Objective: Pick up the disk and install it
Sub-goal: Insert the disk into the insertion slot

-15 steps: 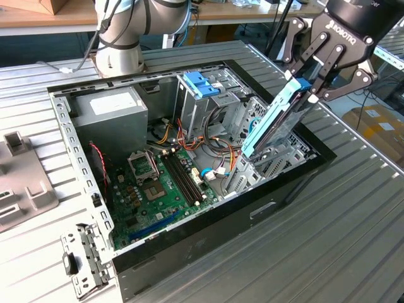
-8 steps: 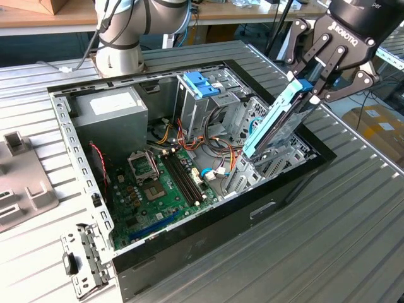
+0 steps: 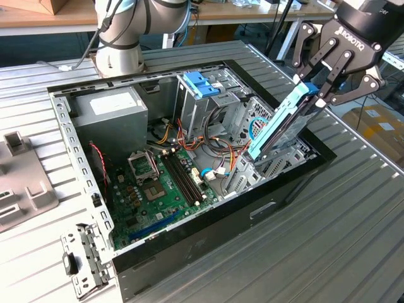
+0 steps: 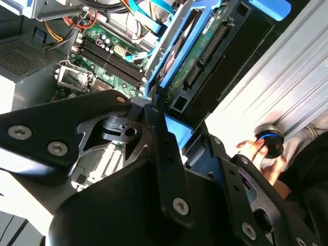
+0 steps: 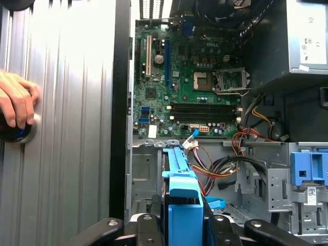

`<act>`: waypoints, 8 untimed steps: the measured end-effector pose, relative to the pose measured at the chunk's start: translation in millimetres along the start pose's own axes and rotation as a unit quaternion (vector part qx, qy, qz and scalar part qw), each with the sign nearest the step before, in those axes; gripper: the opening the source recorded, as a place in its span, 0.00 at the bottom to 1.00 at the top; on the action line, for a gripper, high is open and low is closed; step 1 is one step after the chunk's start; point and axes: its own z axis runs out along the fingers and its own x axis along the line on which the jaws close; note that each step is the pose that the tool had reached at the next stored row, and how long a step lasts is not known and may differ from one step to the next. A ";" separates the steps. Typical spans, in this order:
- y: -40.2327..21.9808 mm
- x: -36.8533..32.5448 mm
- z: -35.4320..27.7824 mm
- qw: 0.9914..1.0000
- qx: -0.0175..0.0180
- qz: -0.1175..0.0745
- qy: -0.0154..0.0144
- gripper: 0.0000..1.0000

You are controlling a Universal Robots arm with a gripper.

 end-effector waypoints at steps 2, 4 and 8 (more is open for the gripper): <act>-0.2 1.1 1.6 1.000 0.000 0.000 0.000 0.37; -0.4 1.4 3.2 1.000 0.000 -0.001 0.000 0.37; -0.6 -2.0 4.5 1.000 -0.001 -0.002 0.000 0.37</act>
